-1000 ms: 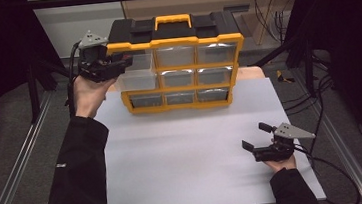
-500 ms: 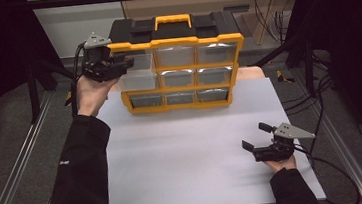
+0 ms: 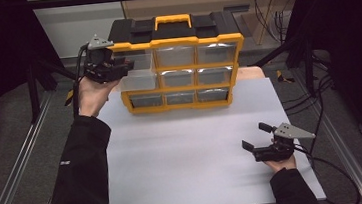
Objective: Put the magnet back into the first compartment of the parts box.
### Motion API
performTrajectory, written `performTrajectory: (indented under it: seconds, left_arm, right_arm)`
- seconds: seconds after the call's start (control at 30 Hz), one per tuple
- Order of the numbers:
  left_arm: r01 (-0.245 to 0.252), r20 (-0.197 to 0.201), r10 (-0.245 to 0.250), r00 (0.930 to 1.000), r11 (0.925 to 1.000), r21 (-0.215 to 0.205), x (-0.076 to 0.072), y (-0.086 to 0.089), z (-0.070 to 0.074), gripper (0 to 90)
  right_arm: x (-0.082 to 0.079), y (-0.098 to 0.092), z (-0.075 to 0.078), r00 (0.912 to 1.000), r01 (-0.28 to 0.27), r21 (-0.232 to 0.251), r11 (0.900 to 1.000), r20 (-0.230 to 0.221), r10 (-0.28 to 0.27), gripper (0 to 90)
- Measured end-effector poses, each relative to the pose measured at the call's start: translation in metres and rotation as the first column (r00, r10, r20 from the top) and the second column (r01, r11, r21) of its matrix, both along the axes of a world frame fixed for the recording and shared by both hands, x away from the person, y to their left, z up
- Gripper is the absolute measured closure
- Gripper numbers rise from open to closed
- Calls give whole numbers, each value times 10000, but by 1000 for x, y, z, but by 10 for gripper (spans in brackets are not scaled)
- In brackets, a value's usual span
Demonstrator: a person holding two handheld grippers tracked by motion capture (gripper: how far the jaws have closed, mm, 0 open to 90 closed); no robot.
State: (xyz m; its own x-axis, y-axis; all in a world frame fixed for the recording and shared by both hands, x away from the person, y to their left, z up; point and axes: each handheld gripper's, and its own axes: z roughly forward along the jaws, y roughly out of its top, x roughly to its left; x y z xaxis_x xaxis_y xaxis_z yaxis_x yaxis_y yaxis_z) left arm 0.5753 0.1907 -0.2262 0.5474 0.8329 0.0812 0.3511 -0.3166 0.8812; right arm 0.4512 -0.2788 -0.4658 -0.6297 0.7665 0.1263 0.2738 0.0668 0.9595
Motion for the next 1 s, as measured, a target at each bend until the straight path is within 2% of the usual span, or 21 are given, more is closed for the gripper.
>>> performTrajectory:
  seconds: [0.13,0.23,0.27,0.3,0.37,0.57,0.83,1.0]
  left_arm:
    - [-15,-70,15,10000,10000,-71,0,1,0,616]
    - [-48,-35,48,10000,10000,-73,0,0,0,610]
    - [-23,114,23,9999,10000,-45,1,1,0,603]
    - [1,-20,-2,10000,9999,-167,0,0,0,592]
    - [-76,68,77,9999,9999,-93,-1,1,0,573]
    - [-14,426,42,9991,9979,-651,-6,7,5,530]
    - [673,777,-560,9954,9862,-1515,-20,15,8,391]
    - [1126,1089,-942,9896,9777,-1773,-31,19,4,284]
  right_arm:
    - [0,0,0,10000,-15,-22,10000,7,15,4]
    - [0,0,0,10000,-1,7,10000,-6,1,4]
    - [0,0,0,10000,-2,13,10000,-5,2,5]
    - [0,0,0,10000,-3,15,10000,-2,3,4]
    - [0,0,0,10000,-4,9,10000,-12,4,4]
    - [0,0,0,10000,2,36,10000,-2,-2,4]
    - [0,0,0,10000,19,44,10000,-1,-19,4]
    - [0,0,0,10000,19,37,10000,-5,-19,4]
